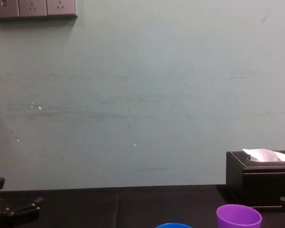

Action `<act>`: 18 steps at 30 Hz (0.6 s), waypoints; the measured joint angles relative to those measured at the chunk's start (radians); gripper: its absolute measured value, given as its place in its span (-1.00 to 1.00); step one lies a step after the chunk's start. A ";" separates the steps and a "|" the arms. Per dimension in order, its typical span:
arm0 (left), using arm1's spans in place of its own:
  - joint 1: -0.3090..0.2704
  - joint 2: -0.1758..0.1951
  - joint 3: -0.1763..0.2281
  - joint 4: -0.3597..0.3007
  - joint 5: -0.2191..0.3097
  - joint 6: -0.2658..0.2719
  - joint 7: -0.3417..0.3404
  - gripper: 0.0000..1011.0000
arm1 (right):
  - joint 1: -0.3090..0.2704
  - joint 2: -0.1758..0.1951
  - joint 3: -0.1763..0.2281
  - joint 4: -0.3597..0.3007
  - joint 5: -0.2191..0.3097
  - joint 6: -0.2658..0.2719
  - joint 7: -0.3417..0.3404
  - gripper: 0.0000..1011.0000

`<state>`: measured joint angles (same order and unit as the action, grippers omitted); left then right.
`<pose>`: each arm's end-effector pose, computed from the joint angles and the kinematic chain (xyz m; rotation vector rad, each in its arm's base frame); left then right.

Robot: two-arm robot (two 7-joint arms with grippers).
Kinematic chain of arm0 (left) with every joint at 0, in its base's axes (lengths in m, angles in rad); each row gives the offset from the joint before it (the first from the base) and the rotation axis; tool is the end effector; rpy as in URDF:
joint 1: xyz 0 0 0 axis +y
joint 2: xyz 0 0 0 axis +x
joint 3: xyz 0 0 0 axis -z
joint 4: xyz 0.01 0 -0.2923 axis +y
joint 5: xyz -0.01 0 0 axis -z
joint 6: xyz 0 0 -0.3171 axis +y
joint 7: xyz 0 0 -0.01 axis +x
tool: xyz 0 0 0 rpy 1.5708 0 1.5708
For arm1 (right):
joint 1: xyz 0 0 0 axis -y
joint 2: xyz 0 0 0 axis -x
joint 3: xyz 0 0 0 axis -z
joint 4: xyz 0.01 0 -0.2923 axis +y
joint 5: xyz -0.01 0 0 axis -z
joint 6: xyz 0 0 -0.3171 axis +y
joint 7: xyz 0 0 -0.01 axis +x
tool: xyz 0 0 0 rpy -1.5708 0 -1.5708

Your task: Stack the three plastic cups sequentially using one hand.

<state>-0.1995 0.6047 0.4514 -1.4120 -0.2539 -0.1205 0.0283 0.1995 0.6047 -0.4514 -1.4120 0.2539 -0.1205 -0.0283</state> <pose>0.3663 0.0818 -0.3057 0.3045 -0.2850 1.2480 0.3663 -0.0818 -0.3057 -0.3045 -0.2850 -1.2480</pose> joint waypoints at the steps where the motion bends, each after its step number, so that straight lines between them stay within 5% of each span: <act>1: 0.000 0.000 0.000 0.000 0.000 0.000 0.000 1.00 | 0.000 0.000 0.000 0.000 0.000 0.000 0.000 0.98; 18: 0.000 0.000 0.000 0.000 0.000 0.000 0.000 1.00 | 0.000 0.000 0.000 0.000 0.000 0.000 0.000 0.98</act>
<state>-0.1996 0.6047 0.4514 -1.4120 -0.2539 -0.1205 0.0283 0.1996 0.6047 -0.4514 -1.4120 0.2539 -0.1205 -0.0283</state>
